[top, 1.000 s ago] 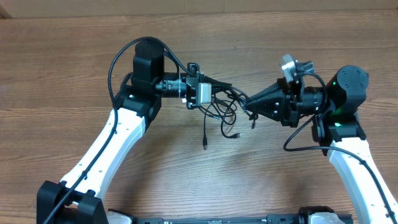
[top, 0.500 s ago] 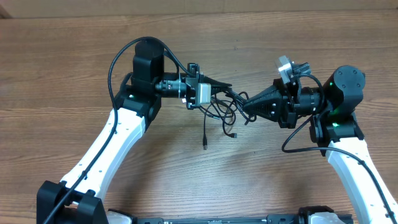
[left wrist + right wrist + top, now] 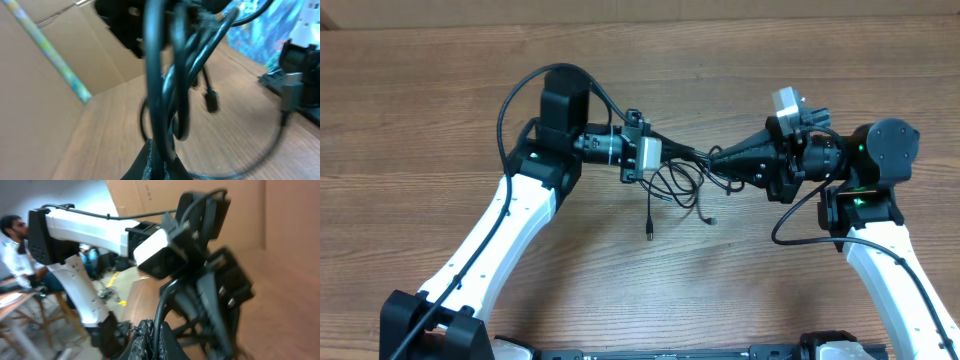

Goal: Untangle cables

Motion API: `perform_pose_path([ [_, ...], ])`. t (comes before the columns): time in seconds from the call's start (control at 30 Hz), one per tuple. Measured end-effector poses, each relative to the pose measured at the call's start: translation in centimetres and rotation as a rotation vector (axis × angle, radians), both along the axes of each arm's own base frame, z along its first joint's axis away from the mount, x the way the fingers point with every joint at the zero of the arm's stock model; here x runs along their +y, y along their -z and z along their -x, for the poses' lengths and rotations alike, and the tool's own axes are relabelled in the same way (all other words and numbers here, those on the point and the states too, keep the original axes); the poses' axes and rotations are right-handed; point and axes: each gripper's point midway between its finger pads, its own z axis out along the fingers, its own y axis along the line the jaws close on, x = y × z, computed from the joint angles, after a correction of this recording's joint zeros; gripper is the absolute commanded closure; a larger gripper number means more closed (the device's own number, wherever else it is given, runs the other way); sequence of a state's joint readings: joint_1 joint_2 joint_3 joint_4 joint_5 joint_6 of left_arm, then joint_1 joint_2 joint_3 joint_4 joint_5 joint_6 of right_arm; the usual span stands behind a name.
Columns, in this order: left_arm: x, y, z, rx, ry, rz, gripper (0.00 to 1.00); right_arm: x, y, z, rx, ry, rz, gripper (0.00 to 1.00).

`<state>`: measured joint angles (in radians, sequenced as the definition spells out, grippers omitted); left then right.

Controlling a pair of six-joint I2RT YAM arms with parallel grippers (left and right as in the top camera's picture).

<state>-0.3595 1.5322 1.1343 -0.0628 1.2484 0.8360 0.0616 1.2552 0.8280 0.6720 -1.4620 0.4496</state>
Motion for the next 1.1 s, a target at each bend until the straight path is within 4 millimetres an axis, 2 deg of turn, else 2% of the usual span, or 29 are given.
perform_pose_path([
  [0.6, -3.3, 0.7, 4.2, 0.060, 0.130, -0.024, 0.96, -0.3, -2.8, -1.3, -0.137, 0.121, -0.071, 0.96],
  [0.97, -3.4, 1.7, 4.8, 0.125, 0.127, -0.065, 0.96, -0.5, -4.4, -1.2, -0.251, 0.158, -0.109, 0.96],
  [1.0, -3.3, 1.9, 4.7, 0.131, 0.117, -0.074, 0.96, -0.6, -4.6, -1.3, -0.262, 0.164, -0.113, 0.95],
  [1.03, -3.3, 2.1, 4.6, 0.134, 0.107, -0.081, 0.96, -0.7, -4.6, -1.3, -0.266, 0.167, -0.114, 0.87],
  [1.07, -3.3, 2.3, 4.3, 0.132, 0.092, -0.091, 0.96, -0.8, -4.7, -1.4, -0.258, 0.176, -0.116, 0.74],
  [1.1, -3.3, 2.4, 4.2, 0.130, 0.083, -0.096, 0.96, -1.1, -4.7, -1.7, -0.245, 0.189, -0.118, 0.72],
])
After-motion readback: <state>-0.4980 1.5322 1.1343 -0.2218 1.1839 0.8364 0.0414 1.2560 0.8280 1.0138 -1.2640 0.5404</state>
